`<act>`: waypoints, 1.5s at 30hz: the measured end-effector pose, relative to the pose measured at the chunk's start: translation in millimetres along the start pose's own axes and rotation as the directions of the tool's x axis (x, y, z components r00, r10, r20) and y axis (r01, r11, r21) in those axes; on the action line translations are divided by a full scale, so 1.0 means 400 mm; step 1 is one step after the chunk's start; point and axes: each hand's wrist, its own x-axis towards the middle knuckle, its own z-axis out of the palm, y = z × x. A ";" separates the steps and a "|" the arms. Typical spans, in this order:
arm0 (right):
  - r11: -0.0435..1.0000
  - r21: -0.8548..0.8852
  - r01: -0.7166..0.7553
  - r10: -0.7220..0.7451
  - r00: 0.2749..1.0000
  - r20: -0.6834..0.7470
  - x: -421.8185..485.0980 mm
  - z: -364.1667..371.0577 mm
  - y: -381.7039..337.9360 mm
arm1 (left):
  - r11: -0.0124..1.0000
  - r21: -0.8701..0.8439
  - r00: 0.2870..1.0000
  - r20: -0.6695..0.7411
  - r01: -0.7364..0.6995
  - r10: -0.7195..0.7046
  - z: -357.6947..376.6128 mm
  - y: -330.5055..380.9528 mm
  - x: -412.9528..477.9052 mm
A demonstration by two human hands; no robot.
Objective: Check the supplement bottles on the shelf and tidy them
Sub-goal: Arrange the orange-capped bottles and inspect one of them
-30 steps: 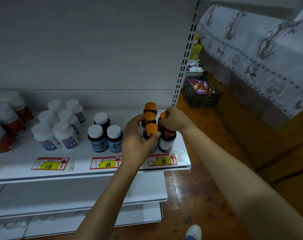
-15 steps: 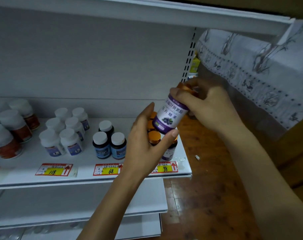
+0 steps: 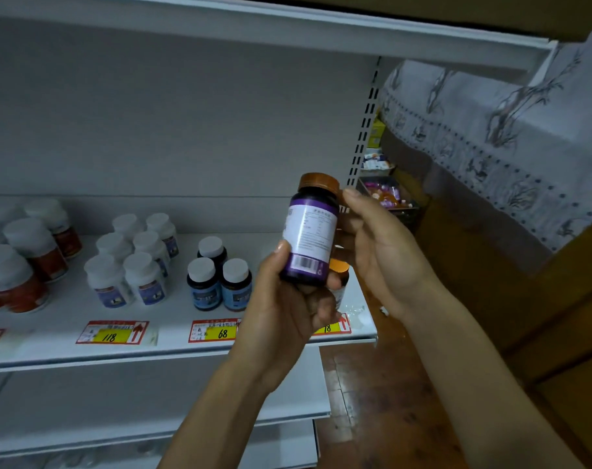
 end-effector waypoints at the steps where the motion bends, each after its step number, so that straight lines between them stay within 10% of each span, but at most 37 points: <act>1: 1.000 0.027 0.003 -0.003 1.000 0.000 -0.003 0.004 0.001 | 0.997 -0.078 0.999 0.034 0.028 -0.025 -0.005 0.003 -0.002; 12: 0.998 0.051 -0.022 0.019 0.998 0.059 -0.001 0.050 0.028 | 0.869 -0.418 0.917 0.389 0.264 -0.091 -0.071 0.002 -0.009; 25: 0.969 0.213 -0.127 0.103 0.988 0.118 -0.011 0.069 0.034 | 0.912 -0.362 0.970 0.208 0.193 -0.122 -0.057 0.015 -0.038; 40: 0.990 0.138 -0.007 -0.002 0.998 0.070 -0.035 0.041 0.052 | 0.988 0.123 0.972 -0.206 -0.090 0.115 -0.035 0.015 -0.043; 45: 0.998 0.060 0.028 -0.031 0.998 0.051 -0.040 0.050 0.056 | 0.653 0.696 0.835 -0.141 -0.300 0.533 -0.067 0.000 -0.034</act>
